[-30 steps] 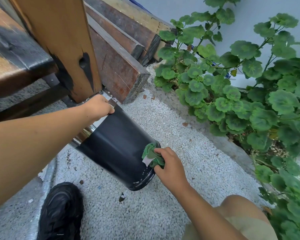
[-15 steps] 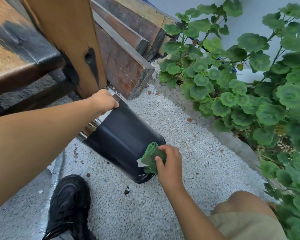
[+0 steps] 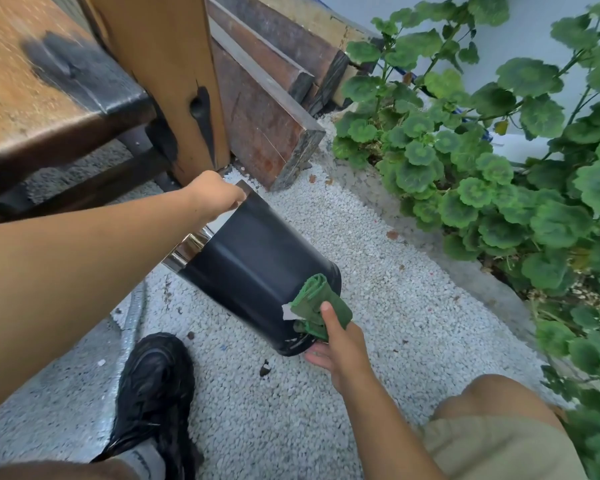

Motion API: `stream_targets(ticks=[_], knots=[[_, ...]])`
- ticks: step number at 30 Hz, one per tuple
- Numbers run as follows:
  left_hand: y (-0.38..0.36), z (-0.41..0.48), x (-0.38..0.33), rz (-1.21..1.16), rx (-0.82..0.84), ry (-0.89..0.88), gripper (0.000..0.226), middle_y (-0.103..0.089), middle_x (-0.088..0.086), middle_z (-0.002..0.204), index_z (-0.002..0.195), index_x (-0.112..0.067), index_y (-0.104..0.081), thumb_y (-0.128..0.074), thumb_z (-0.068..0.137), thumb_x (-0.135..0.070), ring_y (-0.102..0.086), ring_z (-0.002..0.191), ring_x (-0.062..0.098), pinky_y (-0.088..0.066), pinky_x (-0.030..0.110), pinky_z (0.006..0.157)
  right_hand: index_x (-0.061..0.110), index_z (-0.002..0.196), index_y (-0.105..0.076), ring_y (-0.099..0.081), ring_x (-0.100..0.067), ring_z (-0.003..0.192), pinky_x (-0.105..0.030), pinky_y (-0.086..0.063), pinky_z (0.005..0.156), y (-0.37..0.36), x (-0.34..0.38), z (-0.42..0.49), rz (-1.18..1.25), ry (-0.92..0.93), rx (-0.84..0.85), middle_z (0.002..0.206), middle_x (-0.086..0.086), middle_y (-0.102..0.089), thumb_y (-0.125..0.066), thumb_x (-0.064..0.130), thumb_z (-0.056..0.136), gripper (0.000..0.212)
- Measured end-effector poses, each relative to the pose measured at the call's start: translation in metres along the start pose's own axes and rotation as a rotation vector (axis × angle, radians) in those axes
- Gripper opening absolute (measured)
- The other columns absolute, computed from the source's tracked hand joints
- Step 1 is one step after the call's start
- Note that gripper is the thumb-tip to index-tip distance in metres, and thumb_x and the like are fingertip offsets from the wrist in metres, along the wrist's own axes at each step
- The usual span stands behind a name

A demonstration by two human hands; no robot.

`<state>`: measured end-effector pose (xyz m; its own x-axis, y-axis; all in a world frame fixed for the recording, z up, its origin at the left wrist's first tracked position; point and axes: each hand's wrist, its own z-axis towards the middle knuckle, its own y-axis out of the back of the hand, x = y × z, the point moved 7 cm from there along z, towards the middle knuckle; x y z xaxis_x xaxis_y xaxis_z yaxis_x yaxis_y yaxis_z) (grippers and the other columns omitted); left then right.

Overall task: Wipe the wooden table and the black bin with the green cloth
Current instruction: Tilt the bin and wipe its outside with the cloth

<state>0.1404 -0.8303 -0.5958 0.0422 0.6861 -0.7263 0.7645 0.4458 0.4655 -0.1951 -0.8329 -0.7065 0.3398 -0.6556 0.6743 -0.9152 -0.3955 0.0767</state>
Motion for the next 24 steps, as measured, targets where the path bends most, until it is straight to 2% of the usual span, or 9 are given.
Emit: stream_targets(ticks=[3,5,8,10,12,16,20,22,24], knots=[[-0.002,-0.003,-0.001,0.057,0.052,0.015,0.024,-0.042,0.012,0.066,0.07,-0.009,-0.048,-0.063,0.085,-0.021,-0.031,0.045,0.018,-0.023,0.023,0.045,0.021,0.119,-0.065,-0.076,-0.028,0.084,-0.045,-0.064,0.071,-0.005,0.003,0.001,-0.022,0.012,-0.039,0.103,-0.006,-0.076,-0.064,0.054,0.092,0.042],[-0.001,-0.003,-0.008,0.039,0.083,0.037,0.02,-0.052,0.011,0.088,0.091,-0.008,-0.056,-0.065,0.088,-0.026,-0.052,0.057,0.018,-0.036,0.021,0.043,0.02,0.119,-0.064,-0.076,-0.028,0.084,-0.04,-0.064,0.064,-0.003,0.017,0.005,-0.055,0.037,-0.065,0.102,-0.007,-0.075,-0.062,0.053,0.093,0.042],[0.006,0.002,-0.027,-0.05,0.172,0.011,0.047,-0.05,-0.001,0.135,0.124,-0.01,-0.06,-0.069,0.086,-0.037,-0.058,0.113,0.017,-0.054,0.029,0.089,0.014,0.121,-0.056,-0.076,-0.03,0.079,-0.036,-0.063,0.059,0.009,0.046,0.021,-0.169,0.013,-0.074,0.106,-0.013,-0.073,-0.057,0.057,0.095,0.05],[0.007,-0.001,-0.044,-0.043,0.246,-0.049,0.076,-0.044,-0.004,0.149,0.133,-0.015,-0.058,-0.076,0.071,-0.055,-0.046,0.132,0.018,-0.039,0.039,0.111,0.009,0.116,-0.058,-0.076,-0.03,0.073,-0.035,-0.061,0.056,0.015,0.067,0.036,-0.203,-0.058,-0.049,0.098,-0.017,-0.075,-0.055,0.06,0.094,0.055],[0.001,-0.009,-0.052,0.029,0.282,-0.077,0.081,-0.043,-0.005,0.149,0.139,-0.016,-0.053,-0.075,0.074,-0.058,-0.039,0.138,0.021,-0.028,0.042,0.116,0.008,0.11,-0.065,-0.075,-0.029,0.071,-0.034,-0.06,0.057,0.016,0.085,0.05,-0.235,-0.118,-0.015,0.089,-0.016,-0.076,-0.054,0.061,0.095,0.056],[-0.015,-0.013,-0.043,0.138,0.297,-0.102,0.086,-0.06,0.011,0.134,0.127,-0.002,-0.056,-0.081,0.061,-0.051,-0.055,0.123,0.033,-0.041,0.048,0.106,0.008,0.107,-0.07,-0.075,-0.03,0.077,-0.044,-0.063,0.075,0.018,0.092,0.079,-0.305,-0.145,-0.018,0.085,-0.013,-0.077,-0.062,0.066,0.086,0.063],[-0.014,0.001,-0.037,0.112,0.155,-0.14,0.034,-0.052,0.009,0.091,0.082,-0.011,-0.053,-0.075,0.076,-0.036,-0.052,0.084,0.024,-0.04,0.038,0.074,0.009,0.13,-0.056,-0.073,-0.034,0.09,-0.049,-0.061,0.079,0.017,0.102,0.102,-0.434,-0.143,-0.041,0.113,-0.016,-0.072,-0.059,0.066,0.084,0.074],[-0.014,0.003,-0.041,0.098,0.124,-0.134,0.035,-0.053,0.01,0.085,0.091,-0.006,-0.057,-0.074,0.078,-0.033,-0.05,0.078,0.023,-0.037,0.037,0.068,0.019,0.142,-0.043,-0.063,-0.037,0.11,-0.046,-0.053,0.09,0.019,0.125,0.107,-0.682,0.067,-0.151,0.138,-0.018,-0.051,-0.054,0.055,0.094,0.061],[-0.015,0.005,-0.043,0.093,0.113,-0.122,0.037,-0.058,0.015,0.085,0.092,-0.005,-0.058,-0.074,0.074,-0.033,-0.054,0.078,0.025,-0.041,0.039,0.067,0.019,0.13,-0.055,-0.06,-0.033,0.108,-0.036,-0.048,0.087,0.009,0.15,0.101,-0.802,0.418,-0.165,0.129,-0.012,-0.055,-0.05,0.031,0.102,0.03]])
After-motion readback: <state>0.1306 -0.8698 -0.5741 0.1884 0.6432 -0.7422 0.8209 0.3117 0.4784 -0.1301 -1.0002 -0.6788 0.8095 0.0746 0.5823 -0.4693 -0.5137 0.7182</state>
